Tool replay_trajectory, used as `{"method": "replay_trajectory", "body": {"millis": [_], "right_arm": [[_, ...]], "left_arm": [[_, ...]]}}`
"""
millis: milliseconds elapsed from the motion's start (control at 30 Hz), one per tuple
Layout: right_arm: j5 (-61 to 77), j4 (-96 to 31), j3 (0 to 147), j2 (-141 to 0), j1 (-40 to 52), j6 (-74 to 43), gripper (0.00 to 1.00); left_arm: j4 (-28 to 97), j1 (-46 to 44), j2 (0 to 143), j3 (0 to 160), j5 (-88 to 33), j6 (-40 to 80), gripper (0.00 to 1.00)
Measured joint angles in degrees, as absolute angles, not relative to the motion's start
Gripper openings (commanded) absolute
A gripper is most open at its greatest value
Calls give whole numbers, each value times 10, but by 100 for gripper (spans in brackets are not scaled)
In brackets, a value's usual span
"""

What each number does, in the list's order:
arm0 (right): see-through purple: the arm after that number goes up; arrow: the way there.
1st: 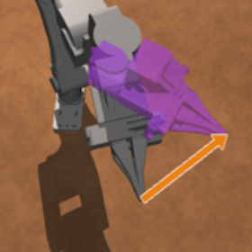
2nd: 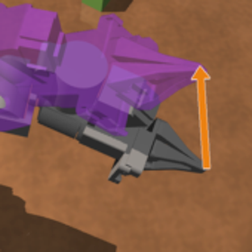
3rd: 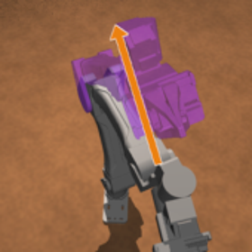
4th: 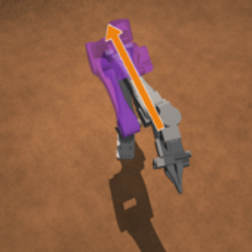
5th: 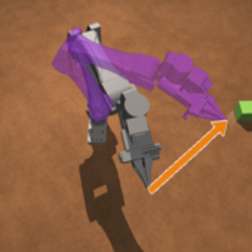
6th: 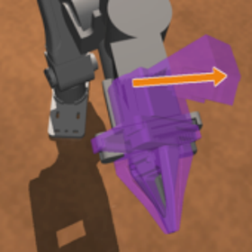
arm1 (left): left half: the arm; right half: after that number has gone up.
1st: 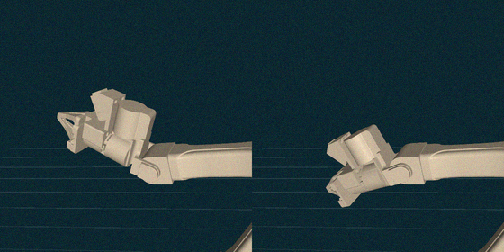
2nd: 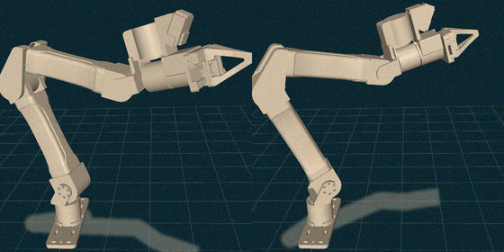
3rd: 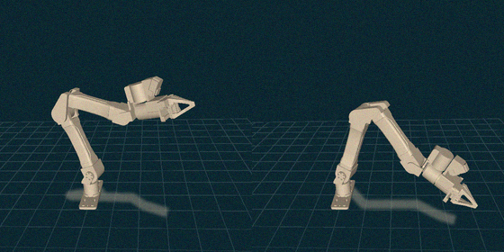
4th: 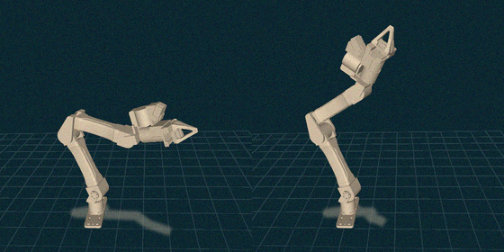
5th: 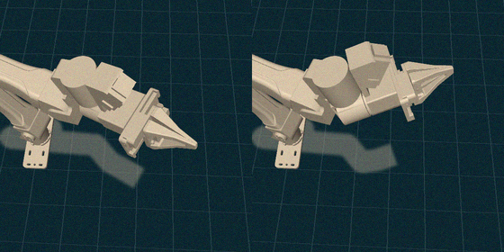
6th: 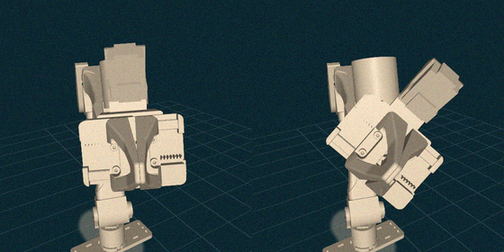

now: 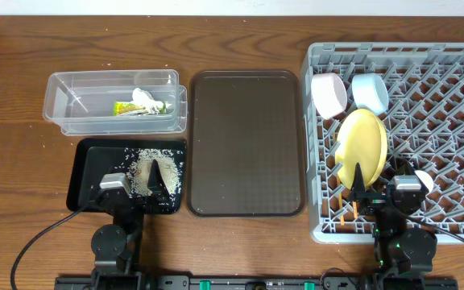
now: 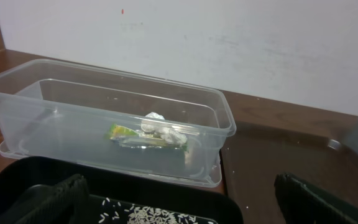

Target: Sort waste into correct bins and load items into the dishwasher rack

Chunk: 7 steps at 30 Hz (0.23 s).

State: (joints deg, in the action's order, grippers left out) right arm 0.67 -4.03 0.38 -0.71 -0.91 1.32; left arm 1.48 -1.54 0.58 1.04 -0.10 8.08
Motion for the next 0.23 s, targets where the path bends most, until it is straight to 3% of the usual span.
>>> {"method": "replay_trajectory", "body": {"millis": [233], "right_arm": [[7, -40, 4, -7, -9, 13, 99]], "left_arm": [[15, -15, 6, 11, -1, 81, 98]]}}
